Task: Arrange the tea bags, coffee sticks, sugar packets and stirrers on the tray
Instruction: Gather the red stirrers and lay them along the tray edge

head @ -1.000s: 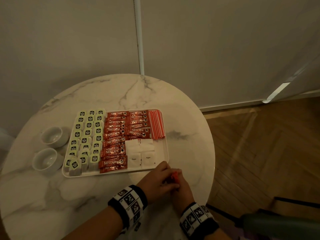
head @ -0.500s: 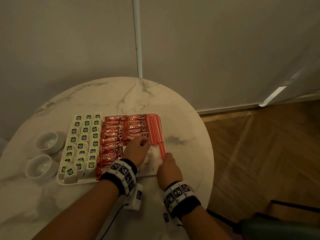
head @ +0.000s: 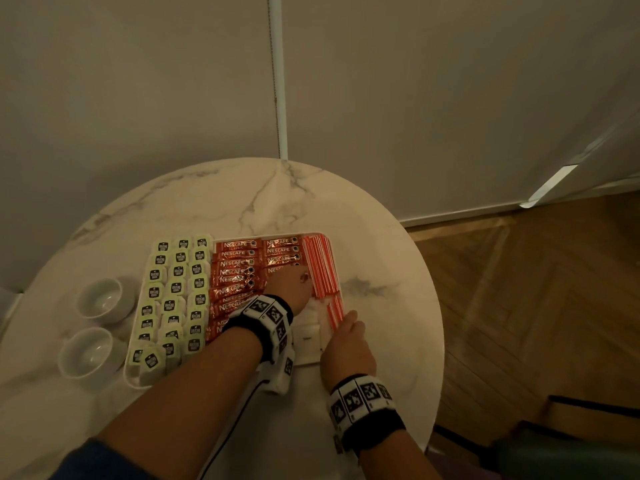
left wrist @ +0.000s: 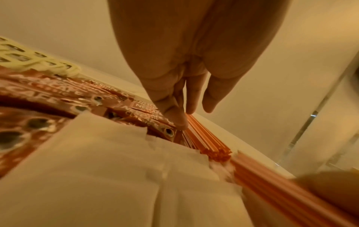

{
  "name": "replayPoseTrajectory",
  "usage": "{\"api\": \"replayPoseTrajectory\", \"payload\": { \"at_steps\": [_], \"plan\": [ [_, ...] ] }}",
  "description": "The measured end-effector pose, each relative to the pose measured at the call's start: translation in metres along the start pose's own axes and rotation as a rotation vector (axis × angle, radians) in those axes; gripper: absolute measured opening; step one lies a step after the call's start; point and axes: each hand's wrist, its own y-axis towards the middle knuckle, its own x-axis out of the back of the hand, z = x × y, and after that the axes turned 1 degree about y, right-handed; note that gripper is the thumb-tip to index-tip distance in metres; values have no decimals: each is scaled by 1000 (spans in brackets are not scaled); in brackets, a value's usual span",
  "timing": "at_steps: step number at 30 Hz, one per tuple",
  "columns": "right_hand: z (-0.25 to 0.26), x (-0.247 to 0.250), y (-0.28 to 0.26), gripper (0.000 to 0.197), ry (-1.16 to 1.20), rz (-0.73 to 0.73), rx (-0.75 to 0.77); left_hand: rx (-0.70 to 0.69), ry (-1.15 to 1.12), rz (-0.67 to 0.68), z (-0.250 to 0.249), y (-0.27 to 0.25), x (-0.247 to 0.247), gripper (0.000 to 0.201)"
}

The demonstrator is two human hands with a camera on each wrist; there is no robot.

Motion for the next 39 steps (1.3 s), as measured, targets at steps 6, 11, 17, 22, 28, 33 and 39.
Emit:
{"api": "replayPoseTrajectory", "payload": {
  "at_steps": [6, 11, 17, 22, 28, 33, 39],
  "plan": [
    [11, -3, 8, 73, -36, 8, -4, 15, 38, 39, 0, 22, -5, 26],
    [15, -6, 11, 69, -50, -20, -31, -8, 56, 53, 2, 29, -5, 23],
    [6, 4, 13, 68, -25, 13, -31, -46, 11, 40, 2, 27, -1, 24],
    [-28, 33, 13, 59, 166, 49, 55, -69, -1, 2, 6, 11, 9, 28],
    [-79, 36, 2, 81, -18, 111, 438, -194, 98, 81, 14, -29, 10, 9],
    [-81, 14, 7, 64, 54, 162, 478, -331, 305, 327, 5, -75, -22, 32],
    [-74, 11, 18, 36, 62, 131, 485, -324, 335, 270, 4, -85, -47, 29]
  ]
}}
